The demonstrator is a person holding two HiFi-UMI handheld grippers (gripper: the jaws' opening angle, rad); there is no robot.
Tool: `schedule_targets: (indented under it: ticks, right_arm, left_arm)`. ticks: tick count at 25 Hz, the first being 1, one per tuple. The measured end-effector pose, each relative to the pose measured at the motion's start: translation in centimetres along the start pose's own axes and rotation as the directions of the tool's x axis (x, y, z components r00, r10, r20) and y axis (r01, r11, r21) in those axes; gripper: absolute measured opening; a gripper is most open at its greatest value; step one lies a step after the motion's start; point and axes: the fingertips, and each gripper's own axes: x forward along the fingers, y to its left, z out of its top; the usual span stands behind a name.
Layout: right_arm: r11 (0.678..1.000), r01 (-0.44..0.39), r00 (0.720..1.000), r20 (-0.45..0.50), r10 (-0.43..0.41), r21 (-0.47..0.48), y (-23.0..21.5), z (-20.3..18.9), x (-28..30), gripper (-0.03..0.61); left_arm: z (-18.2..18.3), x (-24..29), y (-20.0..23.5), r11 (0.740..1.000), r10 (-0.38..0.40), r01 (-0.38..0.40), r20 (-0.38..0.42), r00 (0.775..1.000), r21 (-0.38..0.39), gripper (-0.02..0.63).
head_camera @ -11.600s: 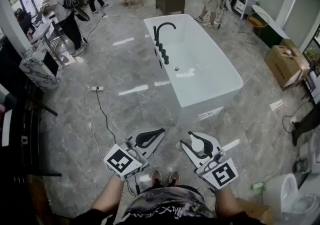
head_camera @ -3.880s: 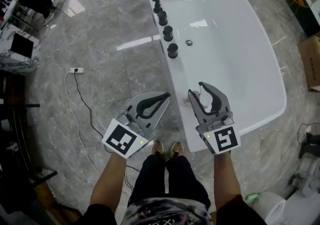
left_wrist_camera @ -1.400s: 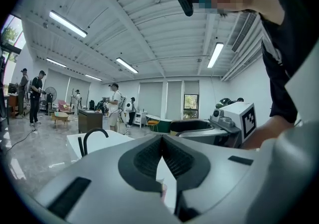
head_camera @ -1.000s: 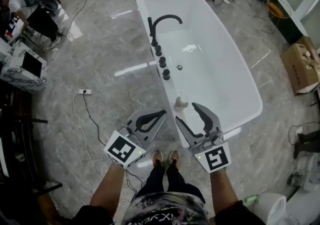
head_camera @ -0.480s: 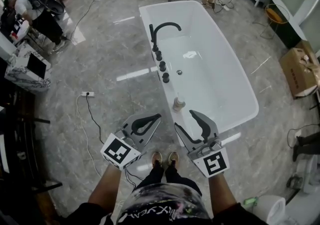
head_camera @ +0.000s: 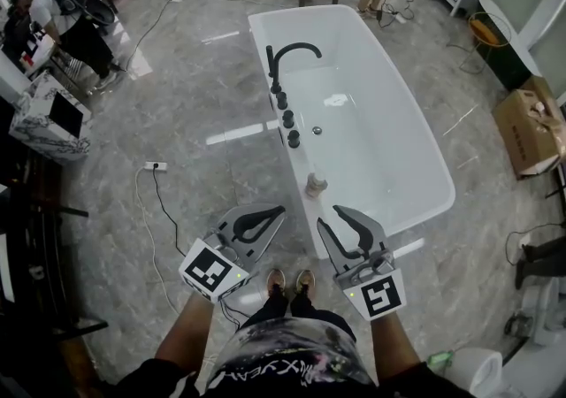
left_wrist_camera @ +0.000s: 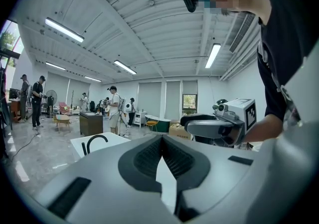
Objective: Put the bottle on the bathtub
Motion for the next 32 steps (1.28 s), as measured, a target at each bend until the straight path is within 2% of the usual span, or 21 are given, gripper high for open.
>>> schedule_targets:
  ticks: [5,8,32]
  right_arm:
    - [1.000,0.012,1.000,0.008,-0.012,-0.009,0.1,0.6,0.0,0.027]
    - [1.000,0.005,1.000,0.009,-0.005,-0.011,0.4,0.7,0.3,0.003]
    - [1.000,0.001,1.000,0.000,-0.001,-0.009,1.2,1.0,0.2,0.000]
  left_arm:
    - [0.5,-0.5,0.3,1.000,0.005,-0.005,0.013,1.000,-0.001,0.012]
    - [0.9,-0.7,0.5,1.000,0.006,-0.006,0.022,1.000,-0.001,0.012]
    - [2.0,-0.9,0.7,1.000,0.003,-0.004,0.037,0.999,0.019,0.013]
